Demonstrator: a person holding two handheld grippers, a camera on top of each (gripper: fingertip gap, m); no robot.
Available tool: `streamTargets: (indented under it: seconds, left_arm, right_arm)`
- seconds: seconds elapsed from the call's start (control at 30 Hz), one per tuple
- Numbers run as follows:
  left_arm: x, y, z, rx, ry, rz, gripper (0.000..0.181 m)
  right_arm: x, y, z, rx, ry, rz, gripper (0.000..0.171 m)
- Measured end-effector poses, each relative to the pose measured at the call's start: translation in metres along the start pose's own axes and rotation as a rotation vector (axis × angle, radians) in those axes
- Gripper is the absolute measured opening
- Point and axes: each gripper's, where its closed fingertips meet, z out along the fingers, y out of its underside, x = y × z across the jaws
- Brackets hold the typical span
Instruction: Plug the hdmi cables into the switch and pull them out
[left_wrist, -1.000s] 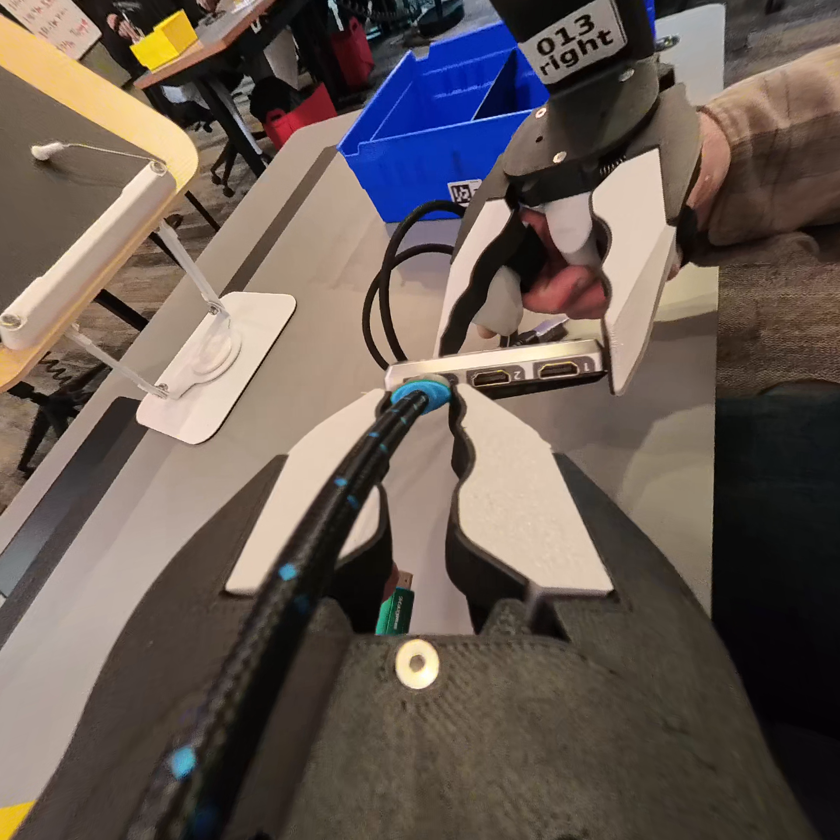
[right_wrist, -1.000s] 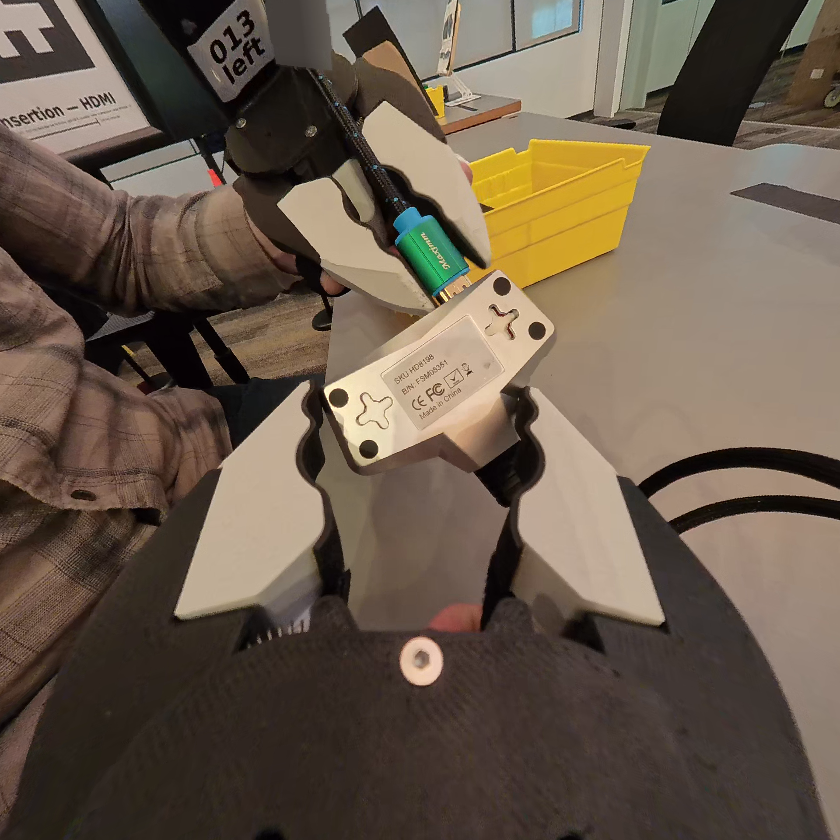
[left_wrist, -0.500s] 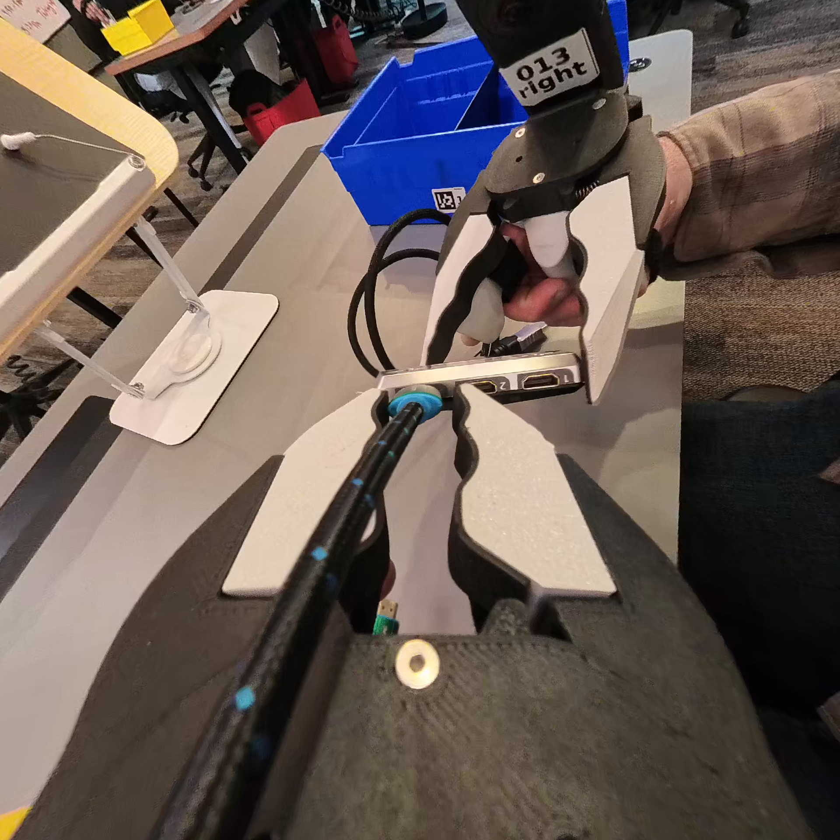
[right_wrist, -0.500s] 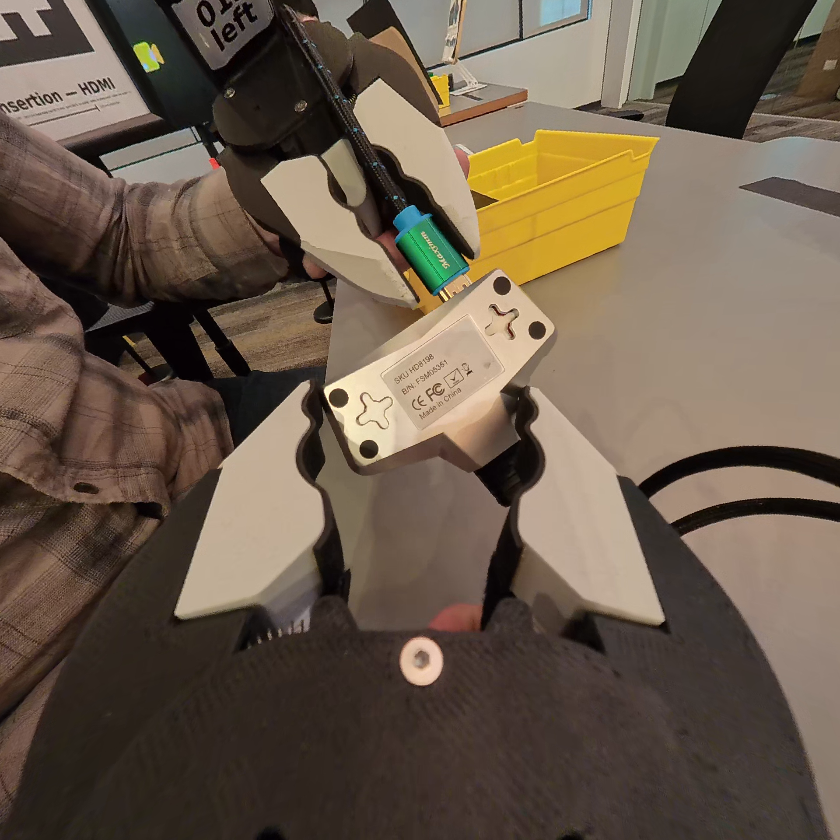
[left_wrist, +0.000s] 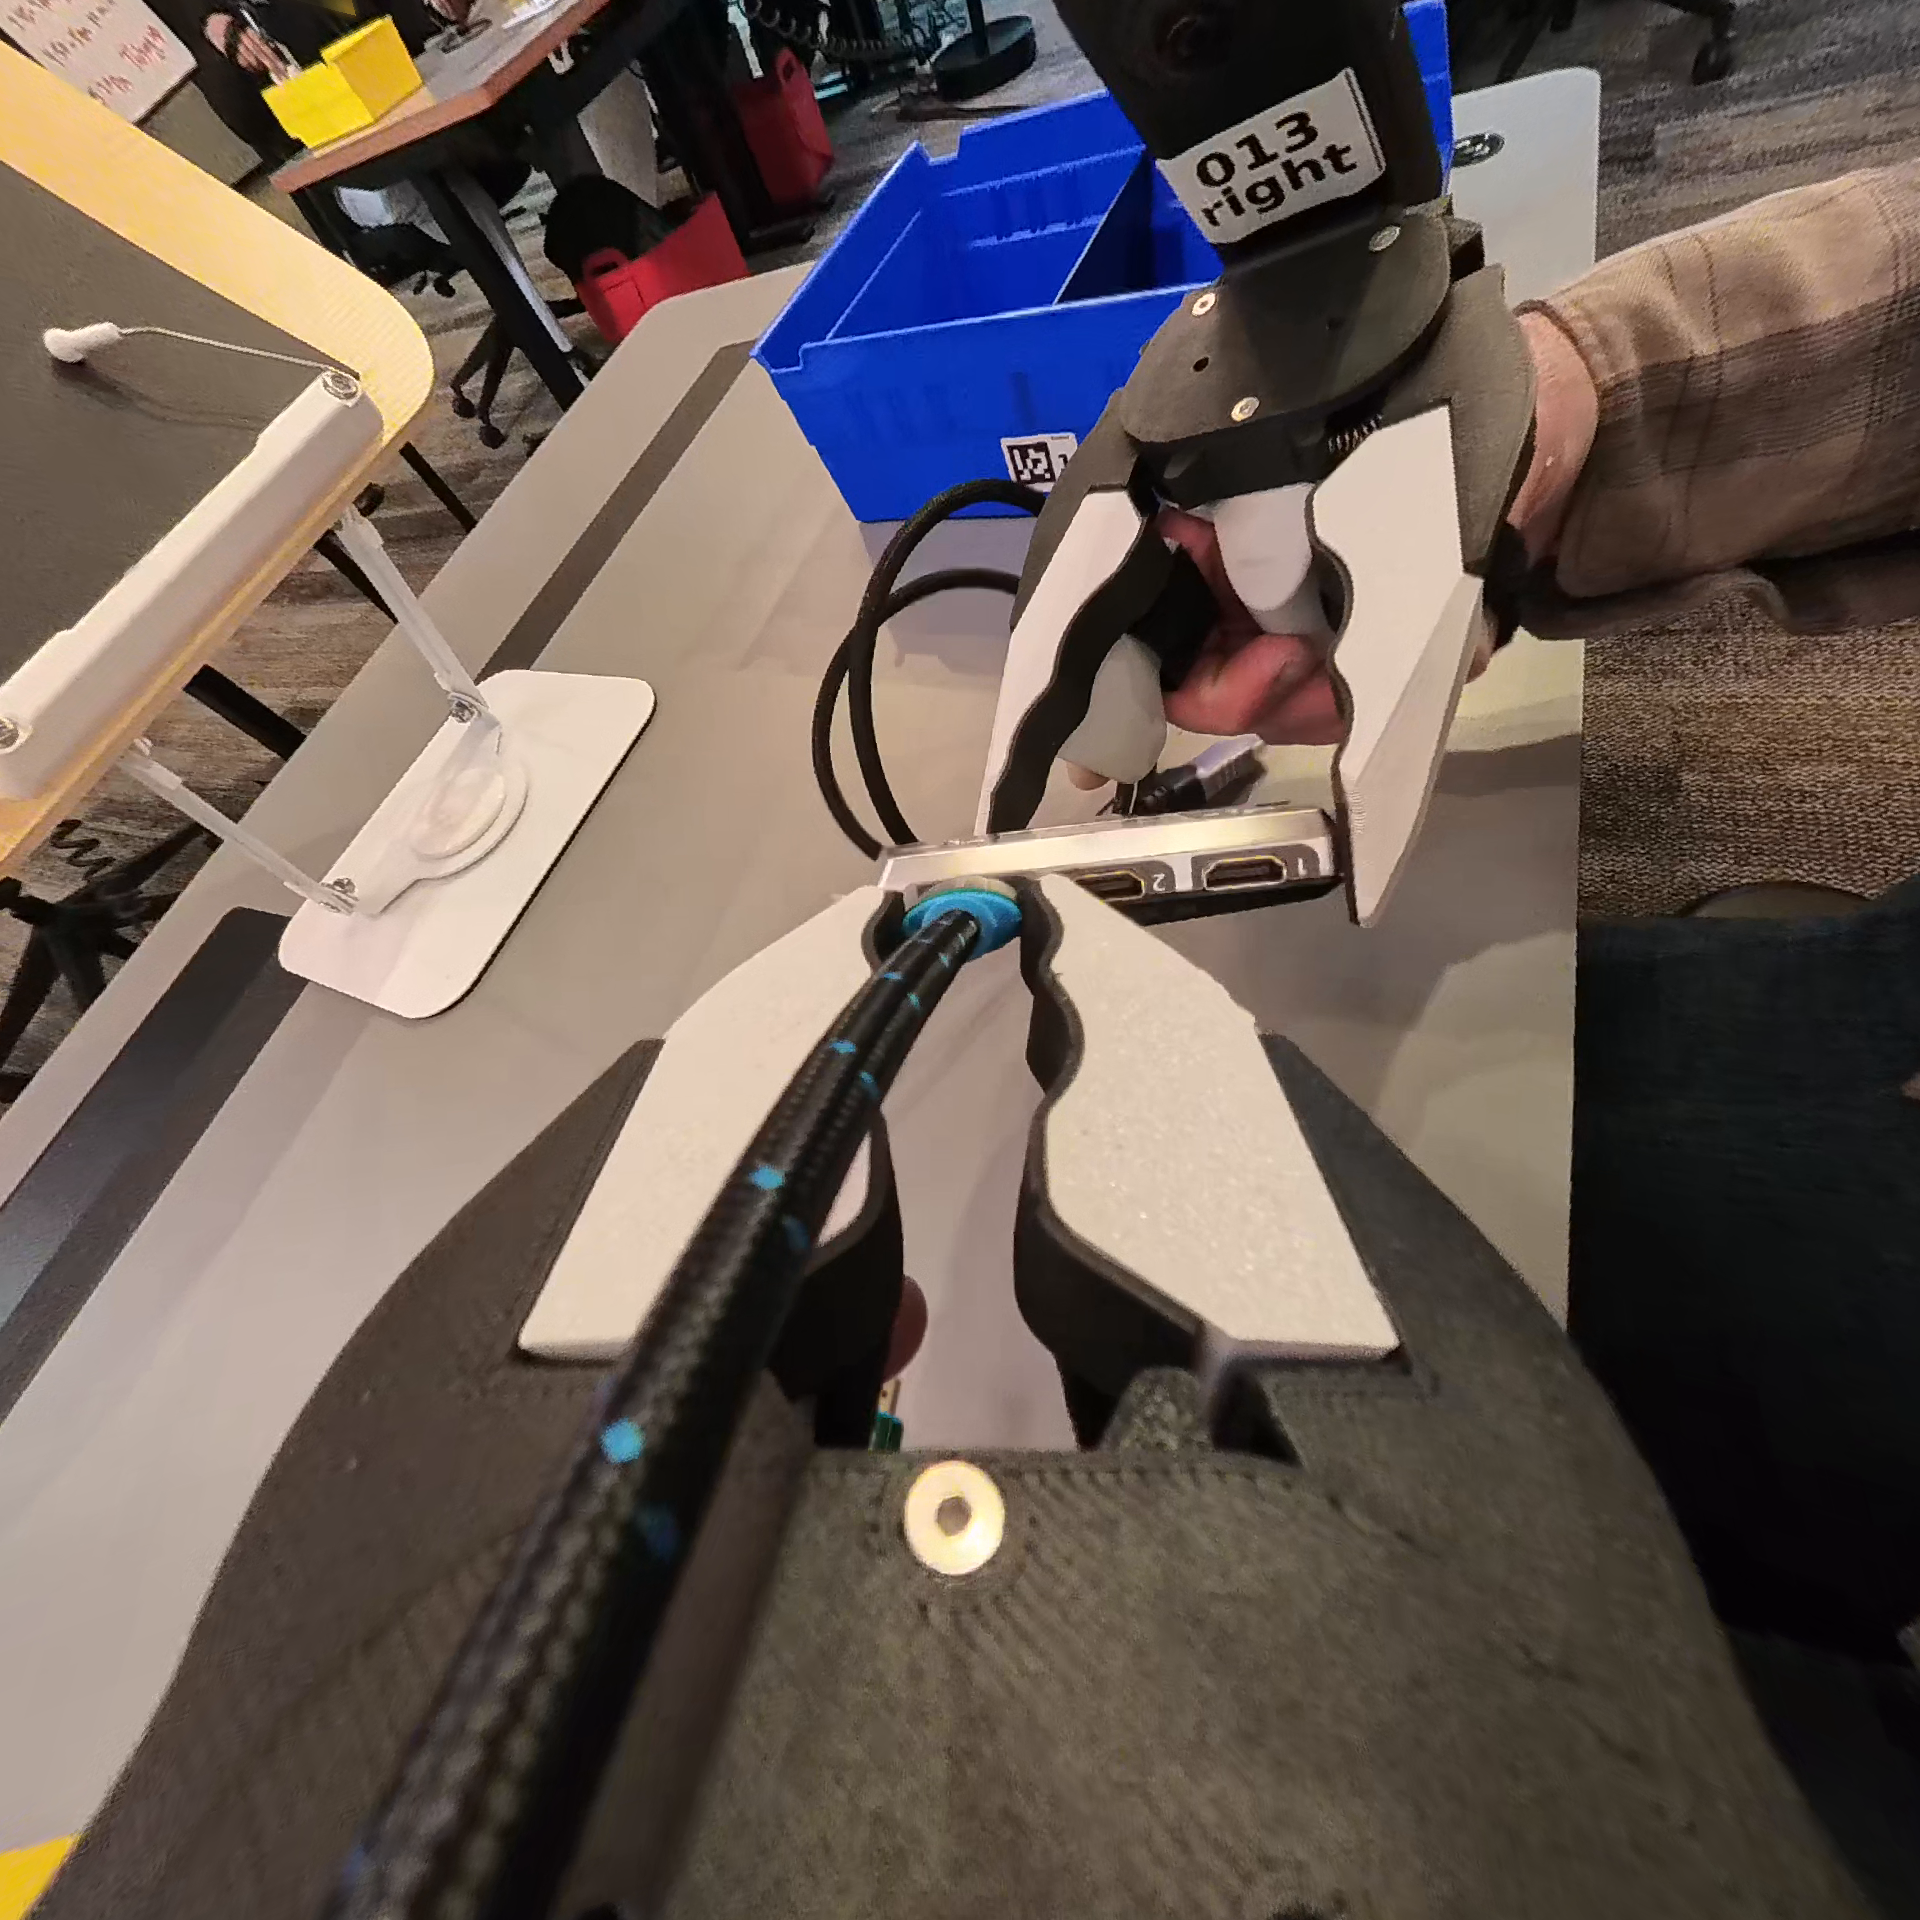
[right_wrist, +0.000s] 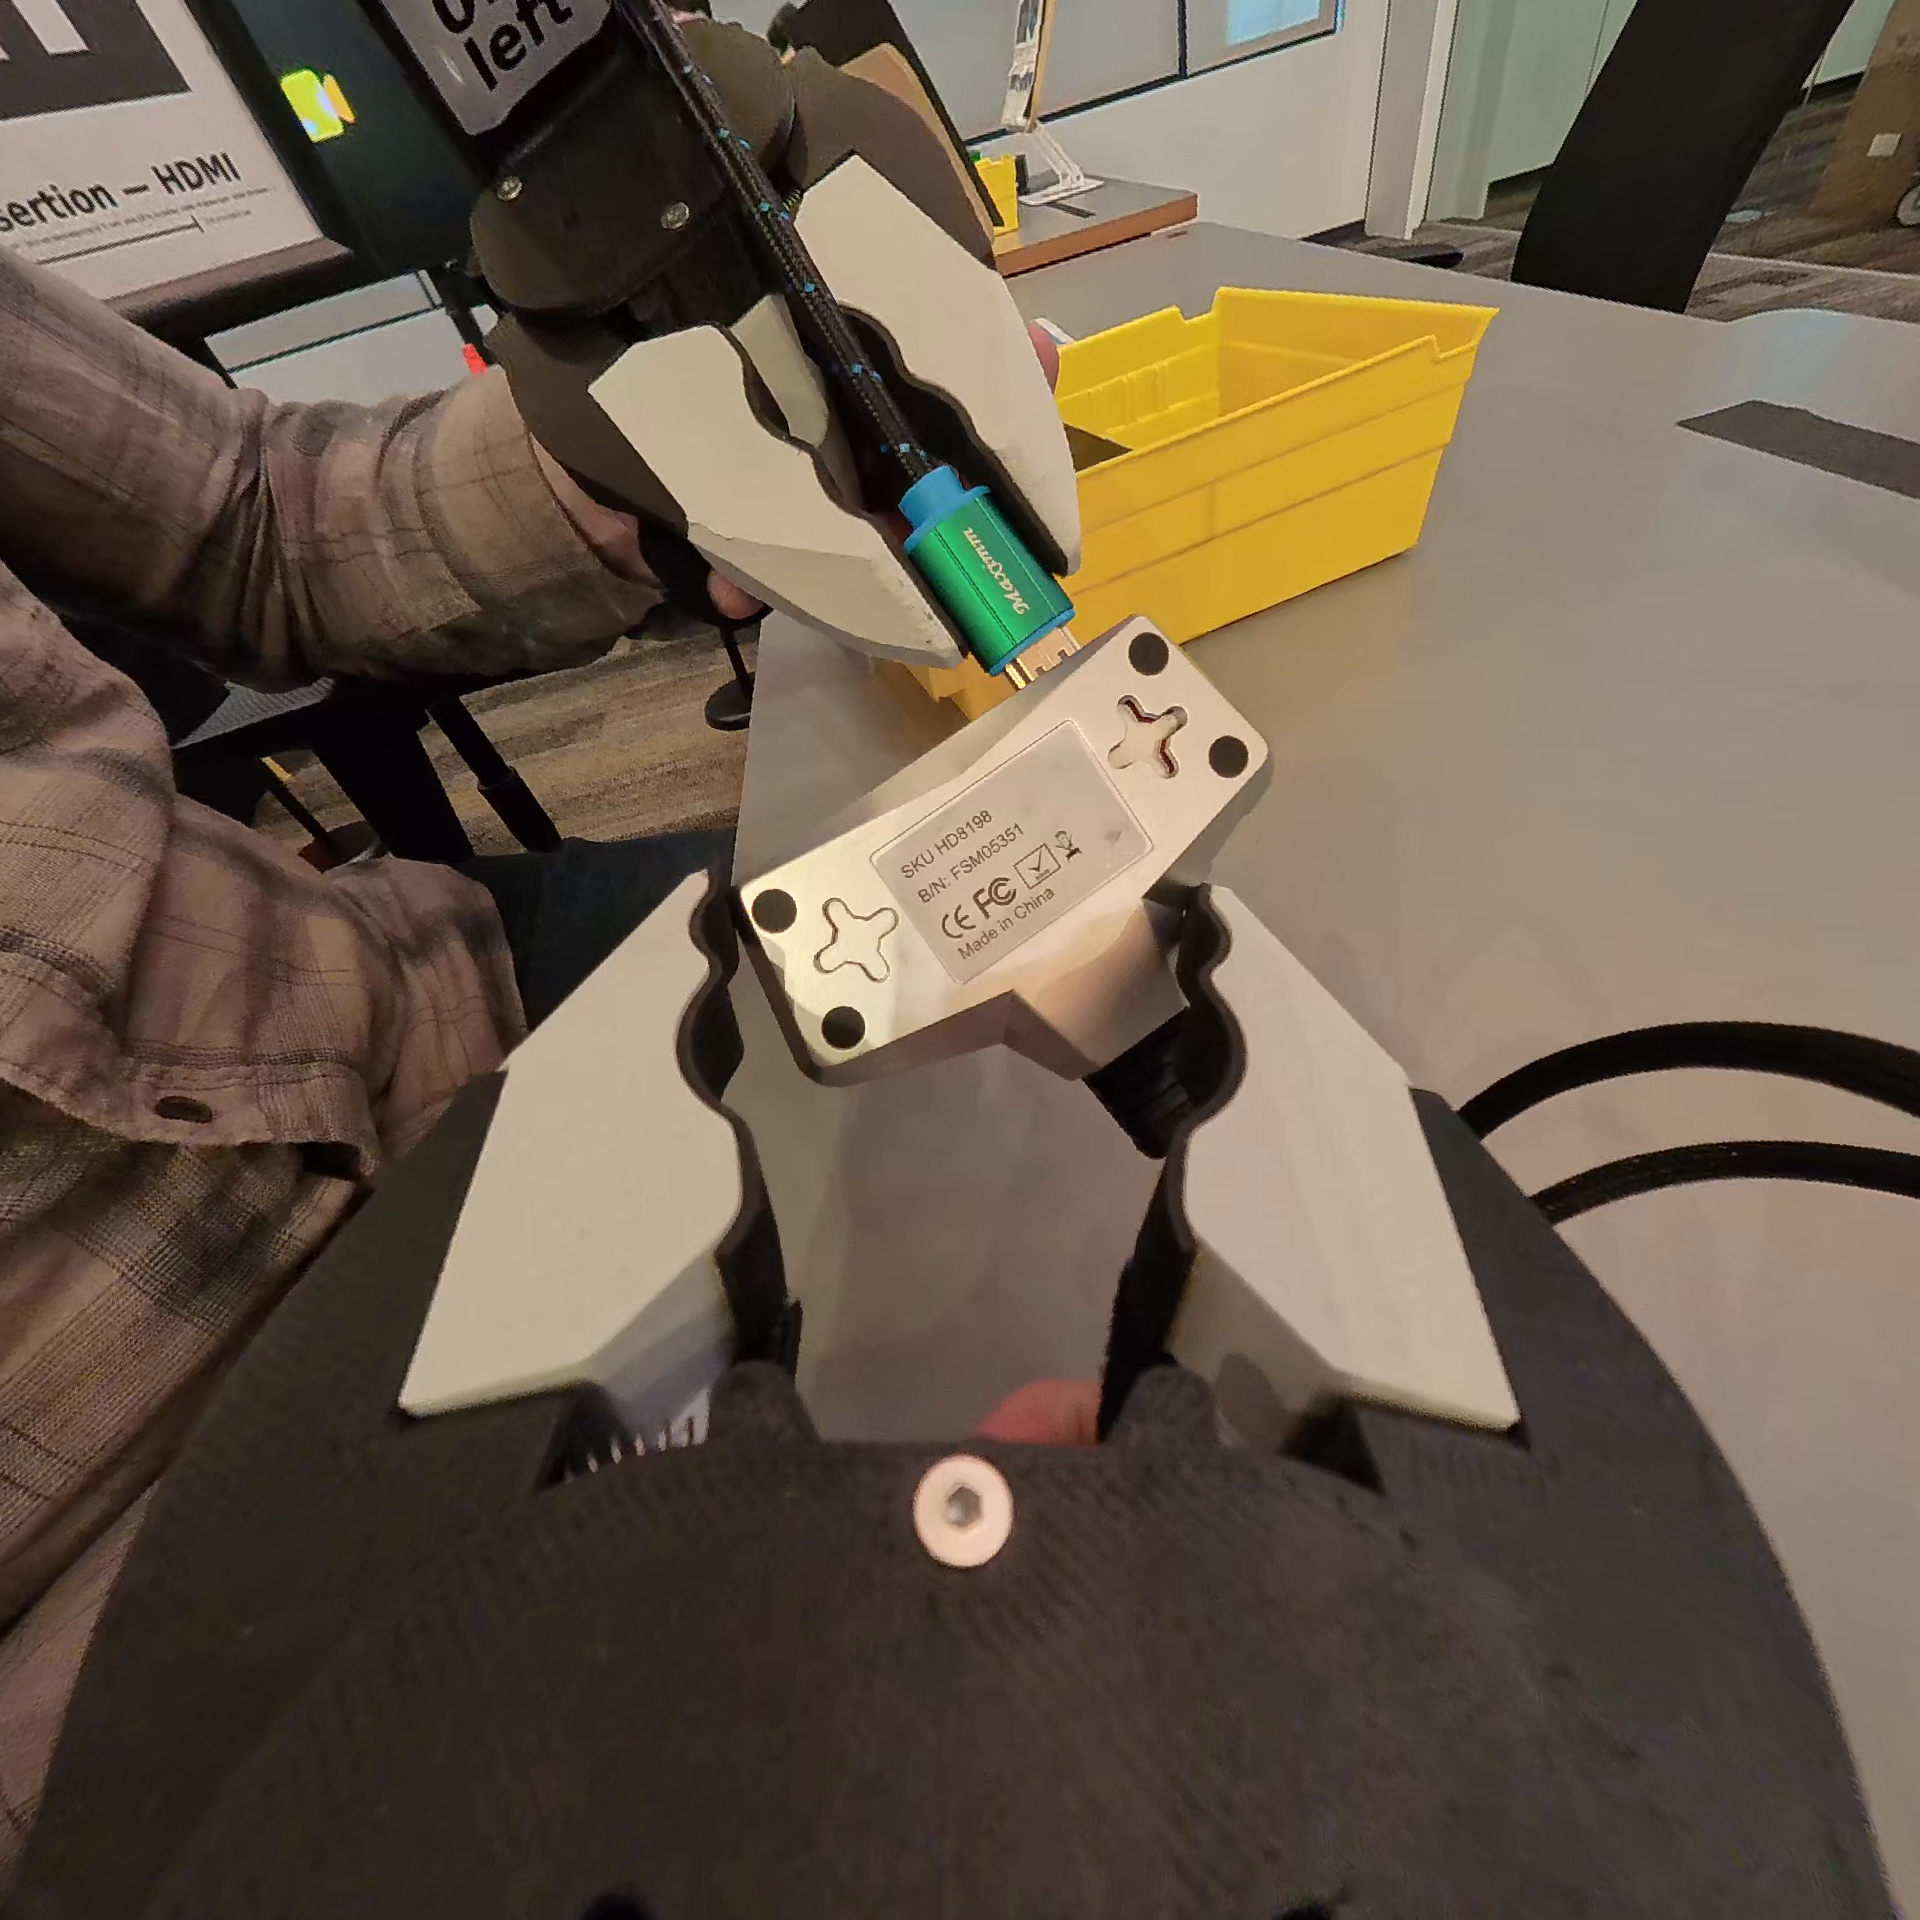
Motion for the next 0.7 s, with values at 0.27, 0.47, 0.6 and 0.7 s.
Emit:
streamTargets:
  seconds: [0.27,0.47,0.6,0.7]
  left_arm:
    - [0.0006,0.0032,0.0003,0.004,0.003,-0.001,0.021]
    - [0.0002,0.0067,0.0014,-0.002,0.009,-0.012,0.021]
    - [0.0006,0.0094,0.0027,0.000,0.010,-0.016,0.021]
    - [0.0007,0.0091,0.0030,0.007,0.010,-0.022,0.021]
  right_arm:
    - [0.0000,0.0003,-0.0001,0.005,0.006,0.002,0.084]
    - [0.0009,0.0010,-0.0001,-0.002,0.013,0.006,0.083]
    - [0.0016,0.0022,-0.0004,-0.002,0.012,0.018,0.083]
    - [0.0017,0.0017,-0.0010,0.004,0.014,0.021,0.083]
